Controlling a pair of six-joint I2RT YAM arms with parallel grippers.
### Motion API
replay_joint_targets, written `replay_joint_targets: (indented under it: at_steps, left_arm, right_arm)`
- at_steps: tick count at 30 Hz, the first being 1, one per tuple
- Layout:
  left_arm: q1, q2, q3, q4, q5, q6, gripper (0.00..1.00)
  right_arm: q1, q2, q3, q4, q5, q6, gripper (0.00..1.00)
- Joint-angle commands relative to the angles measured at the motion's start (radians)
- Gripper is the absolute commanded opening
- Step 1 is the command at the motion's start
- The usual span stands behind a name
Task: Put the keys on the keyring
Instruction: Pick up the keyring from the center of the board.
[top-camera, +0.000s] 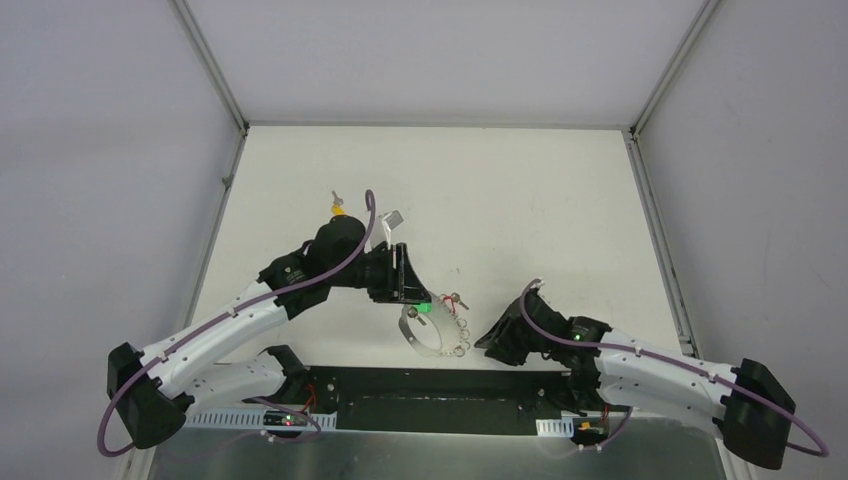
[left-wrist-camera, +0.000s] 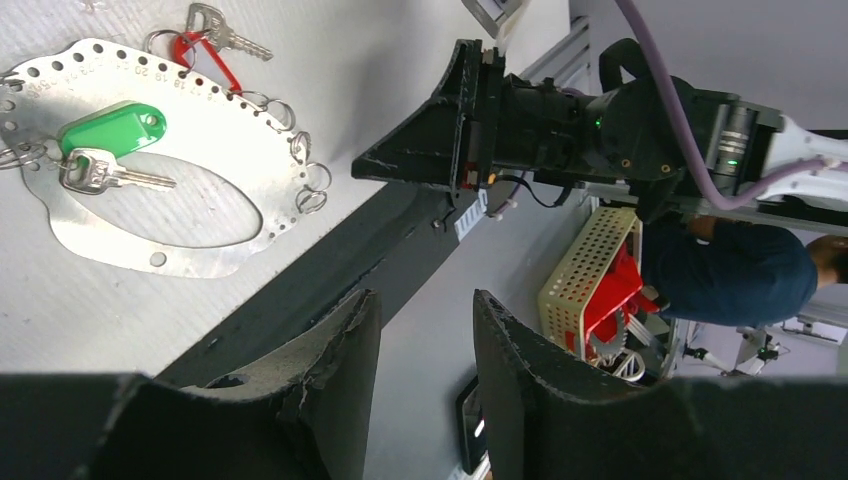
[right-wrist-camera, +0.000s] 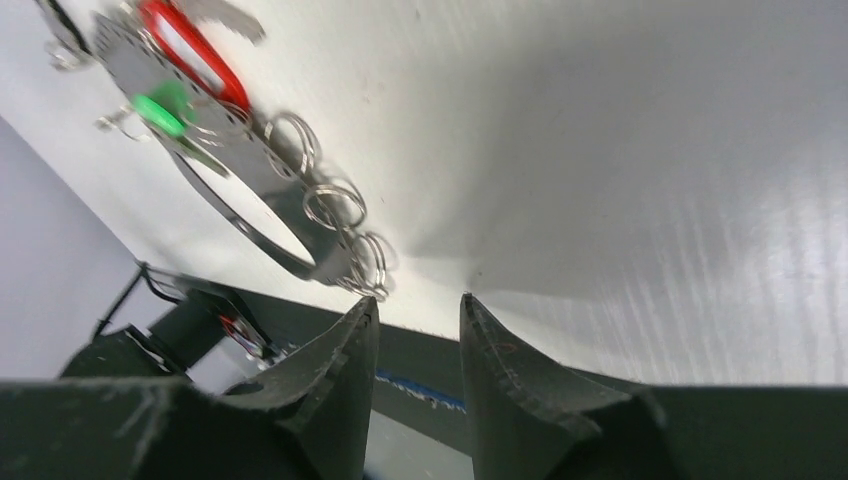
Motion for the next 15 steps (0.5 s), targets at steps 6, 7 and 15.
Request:
replay_joint_targets:
  at_steps: [6, 7, 15]
  left_arm:
    - [0.005, -0.092, -0.029, -0.008, -0.028, -0.058, 0.41]
    - [0.006, -0.092, -0.030, -0.008, -0.028, -0.059, 0.41]
    - [0.004, -0.102, -0.034, -0.018, -0.030, -0.068, 0.41]
  right_arm:
    - [0.007, -0.100, -0.101, 0.074, 0.078, 0.188, 0.37]
    - [0.007, -0.074, -0.098, 0.091, 0.067, 0.181, 0.37]
    - [0.007, 0.142, -0.052, 0.217, 0.002, 0.156, 0.32]
